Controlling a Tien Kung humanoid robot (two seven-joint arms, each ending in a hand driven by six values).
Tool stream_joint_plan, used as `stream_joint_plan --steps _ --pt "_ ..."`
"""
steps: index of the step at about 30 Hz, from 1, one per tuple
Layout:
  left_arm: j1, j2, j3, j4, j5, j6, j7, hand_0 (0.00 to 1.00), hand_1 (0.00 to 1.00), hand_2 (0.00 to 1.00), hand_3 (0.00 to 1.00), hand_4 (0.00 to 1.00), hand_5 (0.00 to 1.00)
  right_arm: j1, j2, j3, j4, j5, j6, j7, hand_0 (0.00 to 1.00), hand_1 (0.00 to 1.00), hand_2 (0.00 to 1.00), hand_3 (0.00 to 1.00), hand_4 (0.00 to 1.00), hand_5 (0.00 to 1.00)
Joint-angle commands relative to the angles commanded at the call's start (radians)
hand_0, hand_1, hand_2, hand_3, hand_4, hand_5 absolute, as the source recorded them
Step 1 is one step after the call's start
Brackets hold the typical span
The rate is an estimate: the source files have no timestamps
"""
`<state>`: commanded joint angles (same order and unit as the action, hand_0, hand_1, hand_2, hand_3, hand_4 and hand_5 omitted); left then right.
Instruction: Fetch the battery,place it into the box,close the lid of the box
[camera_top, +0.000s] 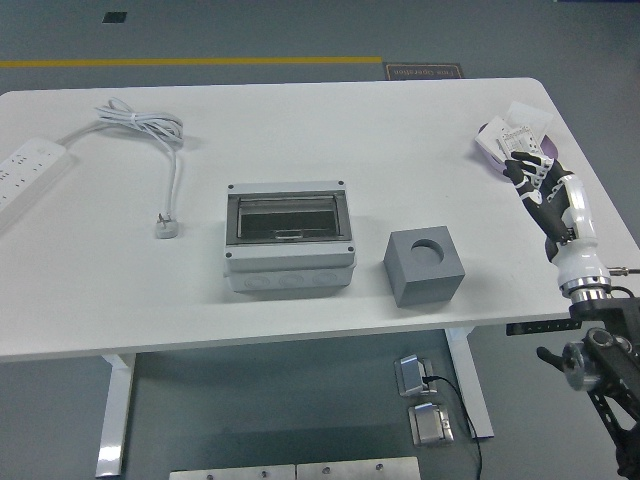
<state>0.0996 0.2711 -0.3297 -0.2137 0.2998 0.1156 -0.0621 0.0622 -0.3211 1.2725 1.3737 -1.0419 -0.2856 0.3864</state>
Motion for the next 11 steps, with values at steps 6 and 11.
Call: stream_joint_plan --steps 6,11 --pt "-0.001 -0.004 0.001 0.001 -0.001 0.002 -0.007 0.648 0.692 0.634 0.634 0.588 0.371 0.000 -0.003 -0.002 -0.003 0.014 0.001 0.006 0.784 0.673 0.671 0.663 0.962 0.581" --pt "-0.006 -0.002 0.019 0.005 -0.015 -0.001 -0.004 0.648 0.692 0.634 0.634 0.588 0.371 0.002 -0.005 -0.004 -0.006 0.020 0.001 0.009 0.784 0.673 0.671 0.663 0.962 0.581"
